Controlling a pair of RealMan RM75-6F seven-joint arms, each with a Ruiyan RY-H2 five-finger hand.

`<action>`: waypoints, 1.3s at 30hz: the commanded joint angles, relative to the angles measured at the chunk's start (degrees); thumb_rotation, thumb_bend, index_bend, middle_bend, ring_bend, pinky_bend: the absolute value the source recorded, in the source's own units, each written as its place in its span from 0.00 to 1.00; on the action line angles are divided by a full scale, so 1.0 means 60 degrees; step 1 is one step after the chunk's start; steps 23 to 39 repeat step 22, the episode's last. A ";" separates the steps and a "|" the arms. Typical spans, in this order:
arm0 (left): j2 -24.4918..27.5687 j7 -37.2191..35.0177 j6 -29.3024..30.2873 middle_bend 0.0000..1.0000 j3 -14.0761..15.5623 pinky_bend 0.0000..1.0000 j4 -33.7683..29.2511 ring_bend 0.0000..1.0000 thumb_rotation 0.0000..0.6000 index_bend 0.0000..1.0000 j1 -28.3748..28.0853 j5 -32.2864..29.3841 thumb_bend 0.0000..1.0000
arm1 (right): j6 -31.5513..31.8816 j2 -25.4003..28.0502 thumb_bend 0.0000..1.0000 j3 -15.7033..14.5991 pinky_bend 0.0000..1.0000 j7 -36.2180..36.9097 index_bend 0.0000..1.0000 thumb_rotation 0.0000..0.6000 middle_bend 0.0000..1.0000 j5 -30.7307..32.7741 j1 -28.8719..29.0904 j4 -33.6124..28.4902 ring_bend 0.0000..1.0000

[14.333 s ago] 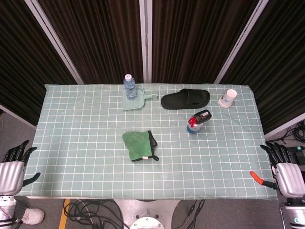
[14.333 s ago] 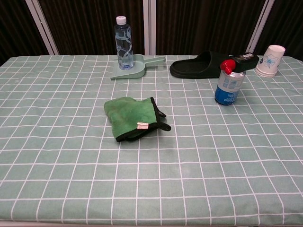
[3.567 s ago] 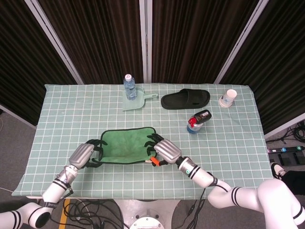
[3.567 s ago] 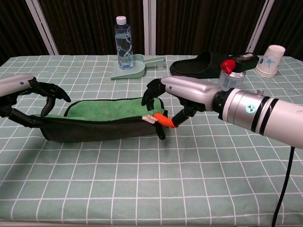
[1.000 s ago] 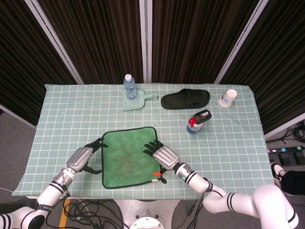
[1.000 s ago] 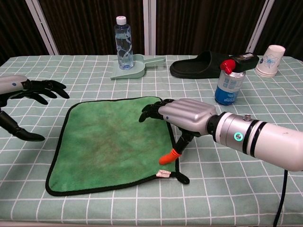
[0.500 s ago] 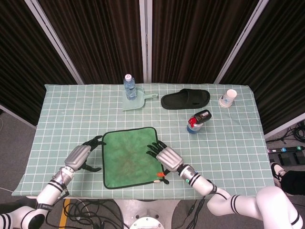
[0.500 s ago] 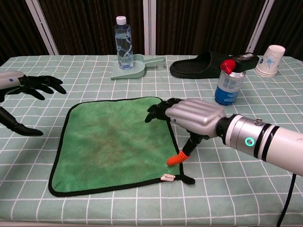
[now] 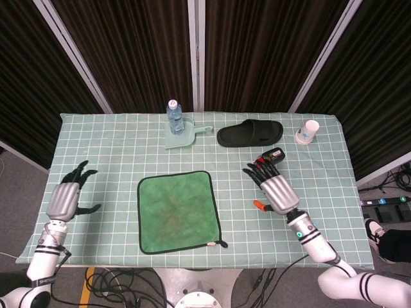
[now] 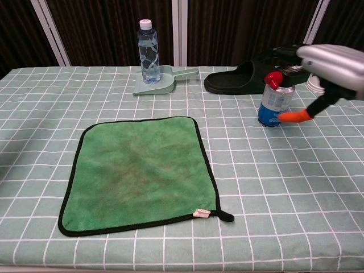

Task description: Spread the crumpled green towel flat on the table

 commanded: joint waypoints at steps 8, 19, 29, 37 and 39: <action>0.0299 0.1114 0.1744 0.13 0.0546 0.18 -0.0033 0.14 1.00 0.26 0.1277 0.0715 0.07 | 0.1854 0.1738 0.10 -0.0829 0.00 0.0564 0.09 1.00 0.07 0.0119 -0.2128 -0.1102 0.00; 0.0856 0.1657 0.2697 0.14 0.0912 0.18 -0.1028 0.14 1.00 0.26 0.2224 0.1156 0.07 | 0.3415 0.2260 0.10 -0.1137 0.00 0.0797 0.08 1.00 0.07 0.0276 -0.3895 -0.1375 0.00; 0.0924 0.1770 0.2758 0.14 0.0938 0.18 -0.1169 0.14 1.00 0.26 0.2360 0.1207 0.07 | 0.3566 0.2304 0.11 -0.1104 0.00 0.0805 0.08 1.00 0.07 0.0344 -0.4162 -0.1392 0.00; 0.0924 0.1770 0.2758 0.14 0.0938 0.18 -0.1169 0.14 1.00 0.26 0.2360 0.1207 0.07 | 0.3566 0.2304 0.11 -0.1104 0.00 0.0805 0.08 1.00 0.07 0.0344 -0.4162 -0.1392 0.00; 0.0924 0.1770 0.2758 0.14 0.0938 0.18 -0.1169 0.14 1.00 0.26 0.2360 0.1207 0.07 | 0.3566 0.2304 0.11 -0.1104 0.00 0.0805 0.08 1.00 0.07 0.0344 -0.4162 -0.1392 0.00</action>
